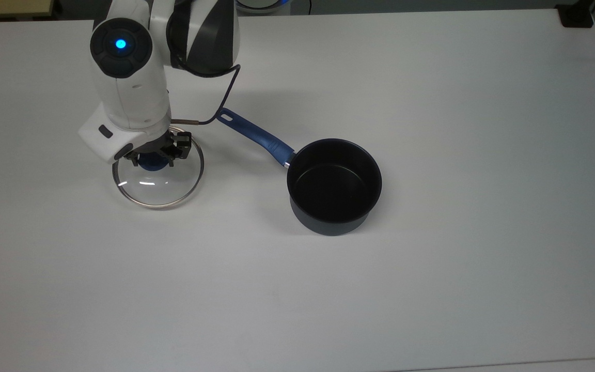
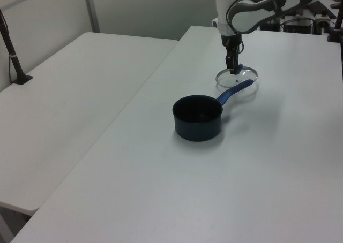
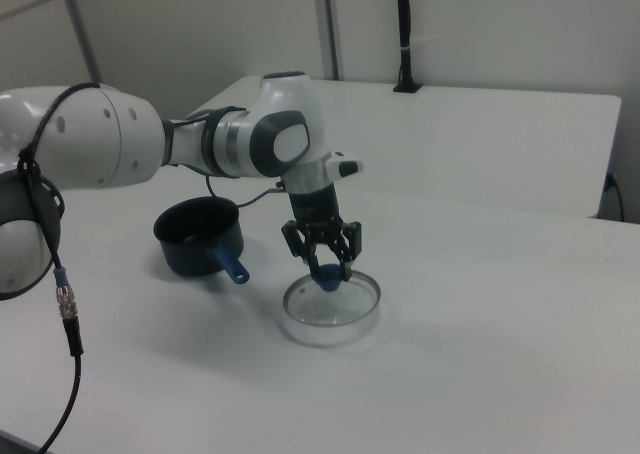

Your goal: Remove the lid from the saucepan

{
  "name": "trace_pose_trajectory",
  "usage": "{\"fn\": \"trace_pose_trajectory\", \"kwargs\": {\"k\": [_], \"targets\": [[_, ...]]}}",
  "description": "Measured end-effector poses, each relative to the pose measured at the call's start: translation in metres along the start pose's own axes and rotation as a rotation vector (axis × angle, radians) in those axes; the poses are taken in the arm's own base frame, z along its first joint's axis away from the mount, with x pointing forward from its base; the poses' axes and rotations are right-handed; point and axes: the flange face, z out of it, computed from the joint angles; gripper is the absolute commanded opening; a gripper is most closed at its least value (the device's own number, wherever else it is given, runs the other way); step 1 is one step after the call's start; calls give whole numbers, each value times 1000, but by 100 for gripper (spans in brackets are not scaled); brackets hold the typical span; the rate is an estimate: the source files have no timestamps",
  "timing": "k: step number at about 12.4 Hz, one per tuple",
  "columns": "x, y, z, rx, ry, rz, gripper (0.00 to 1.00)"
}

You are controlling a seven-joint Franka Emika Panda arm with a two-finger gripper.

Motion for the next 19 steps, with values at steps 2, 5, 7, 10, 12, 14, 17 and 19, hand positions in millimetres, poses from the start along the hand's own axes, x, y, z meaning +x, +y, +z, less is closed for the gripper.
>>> {"fn": "trace_pose_trajectory", "kwargs": {"k": [2, 5, 7, 10, 12, 14, 17, 19], "targets": [[-5, 0, 14, 6, -20, -2, 40], [-7, -2, 21, 9, -26, -6, 57], [-8, -3, 25, 11, -33, -8, 81], [-9, -5, 30, 13, -42, -10, 100], [-7, -3, 24, 9, -30, -1, 100], [-2, 3, -16, 2, 39, 76, 100], [-21, 1, -112, 24, 84, 180, 100], [-45, -16, -161, 38, 77, 180, 100]]}}
